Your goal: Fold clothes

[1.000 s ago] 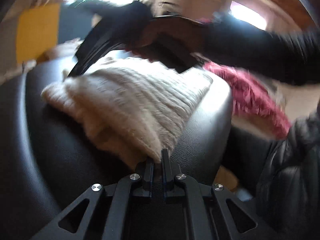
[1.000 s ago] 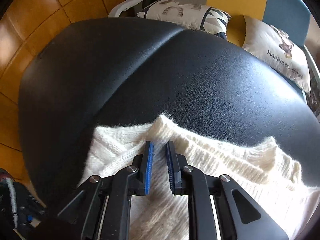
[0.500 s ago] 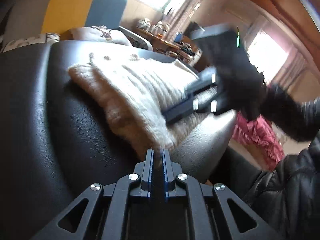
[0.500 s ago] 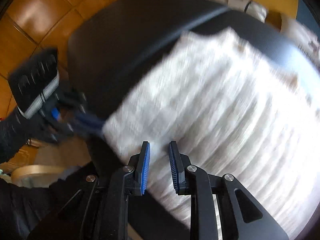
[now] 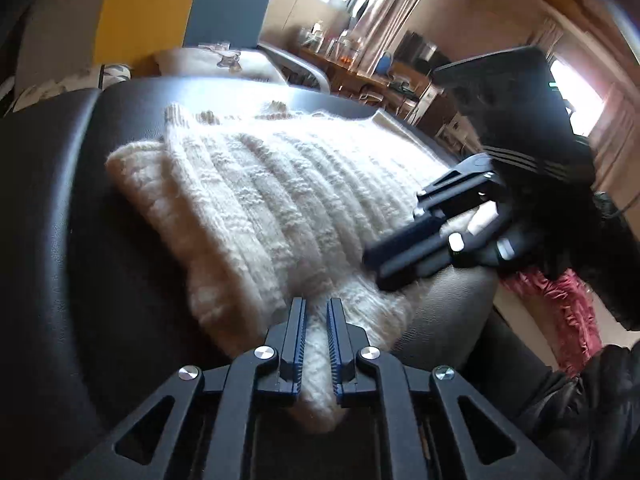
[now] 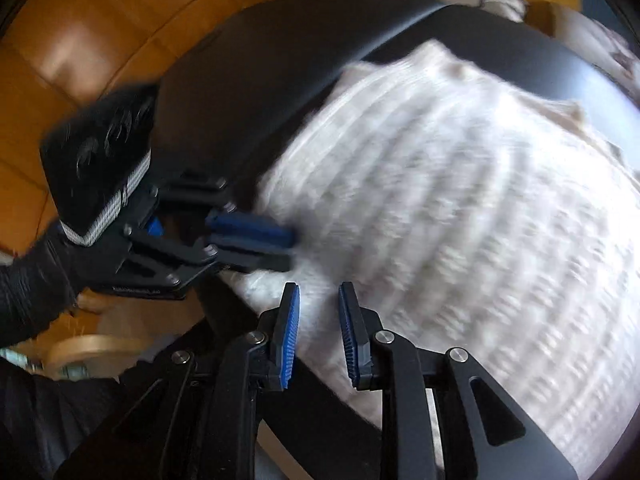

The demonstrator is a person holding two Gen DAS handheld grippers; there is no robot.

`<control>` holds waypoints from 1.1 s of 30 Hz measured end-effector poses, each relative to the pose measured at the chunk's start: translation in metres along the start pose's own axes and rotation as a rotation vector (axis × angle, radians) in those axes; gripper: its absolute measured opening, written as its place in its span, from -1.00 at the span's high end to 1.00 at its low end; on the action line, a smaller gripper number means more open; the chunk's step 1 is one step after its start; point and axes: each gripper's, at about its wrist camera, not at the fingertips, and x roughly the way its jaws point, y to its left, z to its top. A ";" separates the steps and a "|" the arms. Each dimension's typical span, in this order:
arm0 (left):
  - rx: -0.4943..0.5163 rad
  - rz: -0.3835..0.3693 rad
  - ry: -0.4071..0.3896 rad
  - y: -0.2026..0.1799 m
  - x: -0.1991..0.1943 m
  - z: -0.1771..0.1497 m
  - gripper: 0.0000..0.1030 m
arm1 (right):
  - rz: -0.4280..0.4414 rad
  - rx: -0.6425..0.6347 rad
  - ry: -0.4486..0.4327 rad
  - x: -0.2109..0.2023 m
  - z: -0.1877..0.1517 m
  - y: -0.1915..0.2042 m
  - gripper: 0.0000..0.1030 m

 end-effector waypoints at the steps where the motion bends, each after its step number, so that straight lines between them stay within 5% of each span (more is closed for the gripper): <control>1: -0.004 0.000 0.000 0.000 -0.001 -0.001 0.79 | -0.004 0.010 0.009 0.002 -0.003 -0.005 0.53; 4: 0.007 -0.020 0.002 -0.005 -0.007 0.003 0.80 | 0.005 0.031 -0.001 0.006 -0.010 -0.015 0.52; 8: 0.025 -0.041 -0.120 -0.011 -0.024 0.032 0.80 | 0.043 0.100 -0.065 -0.002 -0.006 -0.025 0.52; 11: 0.009 0.010 -0.174 -0.009 -0.018 0.062 0.79 | -0.021 0.102 -0.141 -0.017 0.006 -0.032 0.52; 17: -0.107 0.188 -0.033 0.029 0.044 0.076 0.79 | -0.071 0.269 -0.240 -0.026 0.014 -0.083 0.33; 27: -0.081 0.284 -0.044 0.033 0.044 0.103 0.82 | -0.065 0.304 -0.348 -0.069 -0.014 -0.069 0.33; 33: -0.030 0.360 -0.001 0.030 0.047 0.094 0.81 | -0.076 0.436 -0.301 -0.084 -0.089 -0.102 0.23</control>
